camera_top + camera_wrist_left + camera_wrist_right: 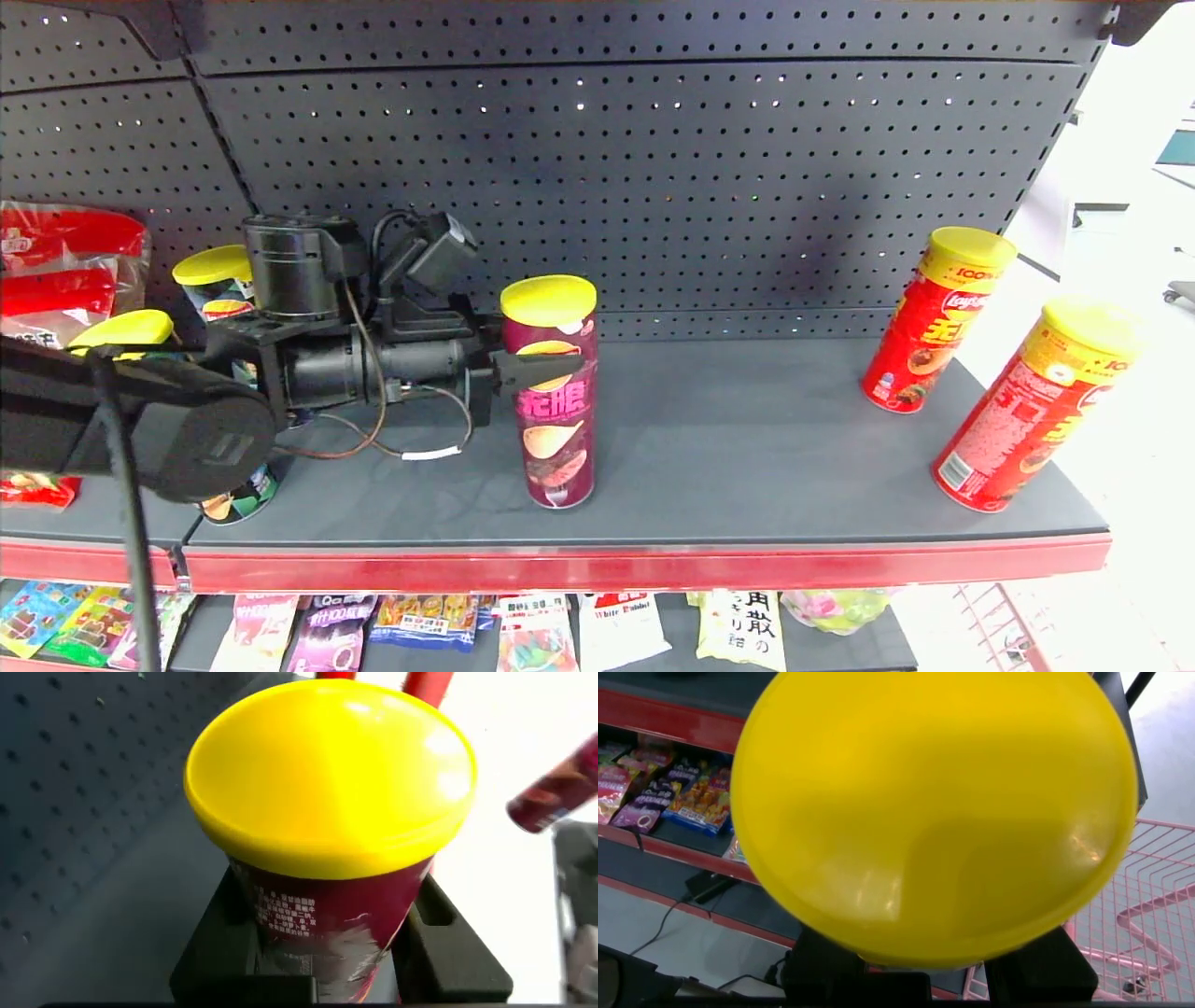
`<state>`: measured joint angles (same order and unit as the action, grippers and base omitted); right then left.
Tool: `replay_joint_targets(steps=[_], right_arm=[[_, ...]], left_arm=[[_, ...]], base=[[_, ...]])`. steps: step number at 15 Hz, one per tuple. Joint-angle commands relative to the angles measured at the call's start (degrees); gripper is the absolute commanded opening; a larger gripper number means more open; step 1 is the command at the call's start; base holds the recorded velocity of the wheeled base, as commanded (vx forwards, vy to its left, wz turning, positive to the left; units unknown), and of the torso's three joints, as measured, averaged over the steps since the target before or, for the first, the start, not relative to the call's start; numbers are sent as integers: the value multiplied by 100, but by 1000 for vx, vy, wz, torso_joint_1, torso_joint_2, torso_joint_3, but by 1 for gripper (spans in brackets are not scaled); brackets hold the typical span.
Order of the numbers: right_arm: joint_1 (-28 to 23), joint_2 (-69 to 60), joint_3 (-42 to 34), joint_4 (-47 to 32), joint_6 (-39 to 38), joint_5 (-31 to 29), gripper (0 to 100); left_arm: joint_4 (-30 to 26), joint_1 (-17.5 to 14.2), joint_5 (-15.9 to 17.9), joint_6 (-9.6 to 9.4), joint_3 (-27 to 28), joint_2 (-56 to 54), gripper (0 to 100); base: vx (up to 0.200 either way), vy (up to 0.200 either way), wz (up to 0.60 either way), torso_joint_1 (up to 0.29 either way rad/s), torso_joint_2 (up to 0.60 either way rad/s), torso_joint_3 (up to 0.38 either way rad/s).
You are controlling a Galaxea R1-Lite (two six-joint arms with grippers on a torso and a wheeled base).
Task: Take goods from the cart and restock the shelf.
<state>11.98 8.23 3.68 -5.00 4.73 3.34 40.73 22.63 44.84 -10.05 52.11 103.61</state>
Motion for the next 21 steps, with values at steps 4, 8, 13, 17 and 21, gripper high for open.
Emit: replay_joint_targets(steps=[4, 8, 13, 17, 21], right_arm=[[15, 12, 1, -1, 2, 9, 0], [15, 3, 1, -1, -34, 9, 0], [15, 3, 1, -1, -34, 9, 0], [15, 12, 1, -1, -69, 9, 0], [15, 12, 1, -1, -77, 9, 0]], left_arm=[[647, 23, -80, -15, -861, -438, 0], [647, 75, -239, -15, -914, -438, 0], [664, 84, -335, 3, -914, -209, 0], [823, 207, -300, 29, -931, -60, 0], [831, 321, -326, 38, -940, -25, 0]], base=[[0, 0, 0, 0, 0, 0], [0, 0, 0, 0, 0, 0], [0, 0, 0, 0, 0, 0], [0, 0, 0, 0, 0, 0], [0, 0, 0, 0, 0, 0]])
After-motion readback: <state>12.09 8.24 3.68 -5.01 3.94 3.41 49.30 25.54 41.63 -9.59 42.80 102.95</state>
